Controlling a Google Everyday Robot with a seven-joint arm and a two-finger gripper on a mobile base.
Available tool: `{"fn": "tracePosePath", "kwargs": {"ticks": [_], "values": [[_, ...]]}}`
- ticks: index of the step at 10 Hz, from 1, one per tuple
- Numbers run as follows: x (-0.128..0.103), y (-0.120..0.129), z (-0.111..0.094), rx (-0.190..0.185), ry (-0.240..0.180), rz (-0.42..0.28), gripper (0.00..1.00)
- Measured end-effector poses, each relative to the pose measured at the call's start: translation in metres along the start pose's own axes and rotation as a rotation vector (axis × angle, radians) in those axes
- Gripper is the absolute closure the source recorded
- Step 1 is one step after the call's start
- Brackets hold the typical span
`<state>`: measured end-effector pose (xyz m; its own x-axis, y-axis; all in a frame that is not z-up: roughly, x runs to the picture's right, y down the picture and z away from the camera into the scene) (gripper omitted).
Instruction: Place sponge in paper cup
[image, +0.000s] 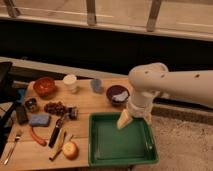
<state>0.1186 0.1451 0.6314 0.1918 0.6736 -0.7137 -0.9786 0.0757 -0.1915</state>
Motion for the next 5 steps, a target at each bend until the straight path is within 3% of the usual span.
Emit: {"fn": "tracePosePath", "kwargs": {"ticks": [3, 5], "values": [[-0.035, 0.069, -0.022, -0.025, -0.080, -0.125, 0.20], [-0.042, 0.130, -0.036, -0.068, -0.135, -0.281, 0.20]]}}
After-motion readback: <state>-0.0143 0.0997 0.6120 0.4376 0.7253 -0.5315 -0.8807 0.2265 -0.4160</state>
